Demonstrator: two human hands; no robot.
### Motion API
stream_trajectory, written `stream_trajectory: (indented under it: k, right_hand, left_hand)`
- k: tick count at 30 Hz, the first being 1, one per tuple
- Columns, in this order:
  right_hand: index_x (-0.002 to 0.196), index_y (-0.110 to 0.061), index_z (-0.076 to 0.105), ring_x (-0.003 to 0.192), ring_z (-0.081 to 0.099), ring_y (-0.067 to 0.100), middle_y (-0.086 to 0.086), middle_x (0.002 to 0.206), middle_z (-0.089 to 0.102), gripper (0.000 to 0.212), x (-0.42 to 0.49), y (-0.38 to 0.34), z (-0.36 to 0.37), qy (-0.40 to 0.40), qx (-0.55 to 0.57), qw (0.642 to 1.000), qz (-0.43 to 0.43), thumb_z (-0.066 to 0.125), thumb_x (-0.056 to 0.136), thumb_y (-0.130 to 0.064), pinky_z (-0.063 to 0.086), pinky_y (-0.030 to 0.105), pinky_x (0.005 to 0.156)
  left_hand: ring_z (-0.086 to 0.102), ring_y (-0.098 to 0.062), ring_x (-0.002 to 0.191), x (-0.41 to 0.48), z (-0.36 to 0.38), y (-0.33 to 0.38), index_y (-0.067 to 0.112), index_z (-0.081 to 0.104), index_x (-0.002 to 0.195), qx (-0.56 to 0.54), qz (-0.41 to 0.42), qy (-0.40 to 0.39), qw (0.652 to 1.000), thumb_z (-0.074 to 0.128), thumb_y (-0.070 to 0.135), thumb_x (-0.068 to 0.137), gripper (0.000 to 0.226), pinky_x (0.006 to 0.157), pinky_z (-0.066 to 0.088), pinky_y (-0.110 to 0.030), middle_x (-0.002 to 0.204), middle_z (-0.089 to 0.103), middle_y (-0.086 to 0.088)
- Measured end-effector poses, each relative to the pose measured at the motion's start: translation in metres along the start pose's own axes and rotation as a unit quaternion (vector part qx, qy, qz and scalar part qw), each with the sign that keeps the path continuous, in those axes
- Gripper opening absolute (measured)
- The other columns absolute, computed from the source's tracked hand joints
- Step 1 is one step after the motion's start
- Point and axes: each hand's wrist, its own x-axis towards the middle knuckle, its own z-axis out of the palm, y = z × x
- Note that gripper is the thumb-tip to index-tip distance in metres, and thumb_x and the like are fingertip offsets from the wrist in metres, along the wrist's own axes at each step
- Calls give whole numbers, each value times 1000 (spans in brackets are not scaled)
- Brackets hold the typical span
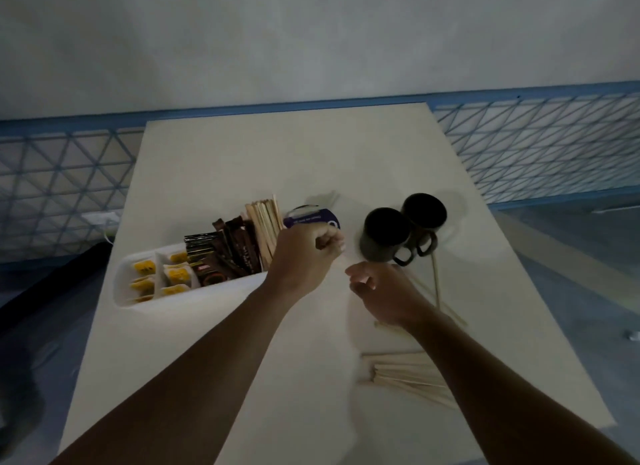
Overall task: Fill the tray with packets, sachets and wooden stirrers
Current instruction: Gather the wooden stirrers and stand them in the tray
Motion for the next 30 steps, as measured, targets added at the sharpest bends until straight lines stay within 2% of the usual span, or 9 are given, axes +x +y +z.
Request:
stream_trajectory:
  k: [3, 7, 10, 12, 14, 16, 18, 23, 30]
  right_hand:
    - [122, -19, 68, 102, 63, 12, -2, 120, 70, 29, -18, 27, -15, 14, -17, 1000, 11, 58, 95, -20, 45, 24, 84]
    - [115, -19, 72, 101, 65, 18, 0, 114, 71, 25, -34, 57, -29, 44, -29, 998, 31, 60, 92, -20, 51, 31, 88]
    - [115, -19, 71, 101, 64, 19, 1, 114, 70, 26, -41, 81, -36, 91, -45, 994, 41, 64, 90, -20, 52, 33, 88]
    - [124, -17, 65, 113, 58, 25, 5, 122, 65, 36, -42, 92, -39, 114, -73, 989, 53, 64, 89, -22, 49, 36, 94]
    - [138, -14, 52, 125, 49, 29, 10, 136, 56, 51, -42, 100, -41, 110, -107, 986, 70, 63, 90, -26, 43, 40, 102]
    - [149, -11, 36, 135, 40, 31, 11, 149, 44, 63, -40, 106, -42, 87, -124, 985, 85, 59, 93, -30, 37, 44, 109]
    - [151, -11, 29, 139, 36, 31, 9, 155, 37, 65, -38, 110, -42, 67, -133, 985, 86, 55, 95, -31, 34, 46, 111]
    - [145, -17, 42, 143, 31, 23, 0, 156, 37, 48, -36, 119, -41, 54, -167, 984, 34, 48, 98, -25, 32, 45, 110]
    - [134, -21, 56, 141, 32, 14, -9, 151, 43, 39, -47, 135, -41, 54, -186, 980, -38, 47, 97, -16, 34, 39, 105]
  left_hand:
    - [55, 6, 58, -12, 28, 3, 13, 75, 95, 9, 1, -46, 999, 73, 19, 84, 13, 59, 45, -12, 71, 64, 15]
    - [60, 0, 72, -31, 57, 5, 15, 75, 102, 40, -3, -96, 995, 74, 23, 83, 20, 74, 51, -16, 91, 74, 5]
    - [59, -2, 76, -45, 78, 9, 18, 72, 109, 61, -14, -137, 989, 74, 24, 84, 26, 74, 46, -12, 100, 72, 4]
    - [62, -9, 87, -53, 91, 9, 18, 68, 118, 73, -21, -160, 984, 75, 23, 83, 36, 80, 47, -15, 112, 69, 3]
    - [61, -17, 106, -59, 103, 8, 16, 61, 129, 92, -16, -187, 978, 74, 23, 83, 49, 93, 50, -26, 126, 63, 0]
    - [55, -21, 121, -65, 115, 6, 17, 52, 138, 109, -10, -210, 972, 72, 24, 84, 58, 102, 47, -35, 138, 54, 1]
    - [47, -23, 130, -69, 125, 5, 20, 43, 144, 131, 3, -224, 966, 70, 23, 86, 64, 107, 43, -39, 147, 46, 3]
    - [31, -28, 140, -72, 138, 8, 19, 29, 151, 211, -2, -269, 940, 59, 24, 93, 65, 115, 31, -40, 160, 23, 5]
    - [37, -31, 134, -77, 139, 8, 14, 42, 144, 246, 1, -269, 931, 60, 30, 91, 58, 111, 34, -41, 158, 25, 4]
